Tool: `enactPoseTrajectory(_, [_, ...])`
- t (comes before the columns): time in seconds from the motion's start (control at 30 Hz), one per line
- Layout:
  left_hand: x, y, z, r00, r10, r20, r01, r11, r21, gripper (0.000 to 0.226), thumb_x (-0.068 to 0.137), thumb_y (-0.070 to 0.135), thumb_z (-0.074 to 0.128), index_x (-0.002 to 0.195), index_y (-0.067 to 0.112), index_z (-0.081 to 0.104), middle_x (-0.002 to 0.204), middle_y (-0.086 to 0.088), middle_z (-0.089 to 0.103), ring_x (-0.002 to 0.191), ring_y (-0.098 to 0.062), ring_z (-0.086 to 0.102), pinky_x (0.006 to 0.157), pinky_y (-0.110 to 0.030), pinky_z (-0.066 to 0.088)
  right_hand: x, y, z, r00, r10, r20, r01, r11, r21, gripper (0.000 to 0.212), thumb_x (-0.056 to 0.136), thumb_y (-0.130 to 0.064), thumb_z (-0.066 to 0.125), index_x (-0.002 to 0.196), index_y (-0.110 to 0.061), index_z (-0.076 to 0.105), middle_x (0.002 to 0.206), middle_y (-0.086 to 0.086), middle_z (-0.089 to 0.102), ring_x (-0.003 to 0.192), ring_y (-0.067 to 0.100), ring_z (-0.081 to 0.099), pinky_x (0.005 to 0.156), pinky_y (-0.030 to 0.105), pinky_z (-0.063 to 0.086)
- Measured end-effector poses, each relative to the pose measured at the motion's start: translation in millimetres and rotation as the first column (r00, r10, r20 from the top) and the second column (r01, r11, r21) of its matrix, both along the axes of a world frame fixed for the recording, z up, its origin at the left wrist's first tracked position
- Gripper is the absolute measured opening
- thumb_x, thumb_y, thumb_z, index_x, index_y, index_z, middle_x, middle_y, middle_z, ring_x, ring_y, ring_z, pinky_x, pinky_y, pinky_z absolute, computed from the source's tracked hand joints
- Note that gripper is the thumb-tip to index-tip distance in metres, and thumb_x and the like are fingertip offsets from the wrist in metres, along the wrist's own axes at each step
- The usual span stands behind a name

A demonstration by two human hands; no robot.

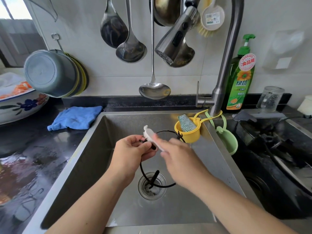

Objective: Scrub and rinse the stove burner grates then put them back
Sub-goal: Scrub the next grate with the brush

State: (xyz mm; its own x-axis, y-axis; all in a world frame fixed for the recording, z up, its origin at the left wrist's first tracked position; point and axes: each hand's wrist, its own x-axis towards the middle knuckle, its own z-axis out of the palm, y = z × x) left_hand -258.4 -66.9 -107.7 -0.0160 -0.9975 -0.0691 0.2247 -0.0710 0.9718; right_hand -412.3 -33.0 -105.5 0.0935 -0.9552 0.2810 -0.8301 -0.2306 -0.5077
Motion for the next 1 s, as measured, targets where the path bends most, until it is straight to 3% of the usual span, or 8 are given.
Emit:
enactPoseTrajectory(0.1, [1.1, -1.0, 1.6, 1.000, 0.024, -0.008, -0.024, 1.000, 0.000, 0.011, 0.092, -0.013, 0.063, 0.097, -0.004, 0.060, 0.088, -0.027, 0.074, 0.080, -0.034, 0.077, 0.064, -0.028, 0.062, -33.3, -10.8, -5.2, 0.971, -0.235, -0.053, 0.238, 0.968, 0.082, 0.075, 0.100, -0.015, 0.048, 0.151, -0.060, 0.015, 0.088, -0.013, 0.041, 0.070, 0.005, 0.044, 0.054, 0.028, 0.040])
enactPoseTrajectory(0.17, [0.8, -0.8, 1.4, 0.999, 0.033, 0.002, -0.033, 0.999, 0.002, 0.010, 0.092, -0.013, 0.063, 0.097, -0.004, 0.061, 0.089, -0.029, 0.073, 0.081, -0.035, 0.077, 0.065, -0.029, 0.062, -35.2, -7.3, -4.2, 0.959, -0.277, -0.064, 0.283, 0.950, 0.132, 0.073, 0.101, -0.016, 0.046, 0.153, -0.055, 0.015, 0.088, -0.011, 0.040, 0.071, 0.007, 0.043, 0.056, 0.029, 0.037])
enactPoseTrajectory(0.3, [-0.8, 1.6, 0.5, 1.000, -0.009, -0.003, 0.009, 1.000, 0.005, 0.009, 0.093, -0.011, 0.064, 0.101, -0.008, 0.064, 0.091, -0.030, 0.073, 0.078, -0.033, 0.076, 0.068, -0.030, 0.062, 4.8, 8.9, 3.6, 0.999, 0.007, 0.035, -0.008, 0.999, 0.036, 0.067, 0.103, -0.019, 0.047, 0.153, -0.054, 0.019, 0.093, -0.006, 0.044, 0.082, 0.015, 0.048, 0.070, 0.033, 0.046])
enactPoseTrajectory(0.37, [0.0, 0.3, 1.8, 1.000, -0.002, -0.029, 0.002, 1.000, 0.000, 0.009, 0.093, -0.010, 0.063, 0.101, -0.006, 0.064, 0.089, -0.026, 0.075, 0.079, -0.033, 0.076, 0.068, -0.029, 0.062, -0.2, 1.3, 0.7, 1.000, -0.020, -0.002, 0.020, 1.000, -0.001, 0.071, 0.102, -0.017, 0.047, 0.152, -0.057, 0.017, 0.092, -0.008, 0.044, 0.078, 0.011, 0.047, 0.069, 0.033, 0.047])
enactPoseTrajectory(0.5, [3.9, -2.8, 2.3, 0.996, 0.049, -0.078, -0.047, 0.998, 0.031, 0.010, 0.093, -0.012, 0.062, 0.098, -0.004, 0.061, 0.091, -0.025, 0.075, 0.080, -0.035, 0.077, 0.065, -0.028, 0.062, -36.8, -10.7, -5.7, 0.971, -0.237, -0.029, 0.239, 0.965, 0.112, 0.075, 0.101, -0.018, 0.047, 0.148, -0.064, 0.012, 0.098, -0.006, 0.046, 0.073, 0.004, 0.043, 0.059, 0.030, 0.040])
enactPoseTrajectory(0.77, [7.2, -4.5, 1.1, 0.969, 0.014, -0.245, 0.026, 0.987, 0.159, 0.021, 0.092, -0.022, 0.053, 0.107, -0.010, 0.061, 0.097, -0.024, 0.074, 0.089, -0.037, 0.076, 0.066, -0.025, 0.062, -31.4, -7.3, 0.9, 0.992, -0.111, 0.055, 0.109, 0.993, 0.033, 0.061, 0.104, -0.022, 0.042, 0.150, -0.058, 0.025, 0.096, -0.004, 0.050, 0.084, 0.017, 0.051, 0.073, 0.038, 0.048])
enactPoseTrajectory(0.87, [7.9, -4.9, 0.7, 0.974, -0.013, -0.226, 0.047, 0.988, 0.147, 0.020, 0.094, -0.018, 0.054, 0.109, -0.011, 0.064, 0.100, -0.026, 0.074, 0.092, -0.033, 0.076, 0.072, -0.027, 0.062, -21.8, 4.8, 1.3, 0.999, 0.046, 0.013, -0.046, 0.999, -0.007, 0.059, 0.105, -0.020, 0.043, 0.147, -0.059, 0.028, 0.088, -0.007, 0.044, 0.078, 0.012, 0.049, 0.068, 0.035, 0.048])
enactPoseTrajectory(1.0, [2.7, 0.2, 1.7, 0.988, -0.095, -0.119, 0.105, 0.991, 0.081, 0.017, 0.094, -0.016, 0.055, 0.107, -0.013, 0.065, 0.090, -0.023, 0.074, 0.084, -0.025, 0.075, 0.081, -0.030, 0.063, -8.3, 2.8, -0.1, 0.995, 0.065, -0.071, -0.065, 0.998, -0.003, 0.058, 0.105, -0.022, 0.042, 0.149, -0.056, 0.028, 0.088, -0.003, 0.042, 0.077, 0.017, 0.050, 0.067, 0.041, 0.049])
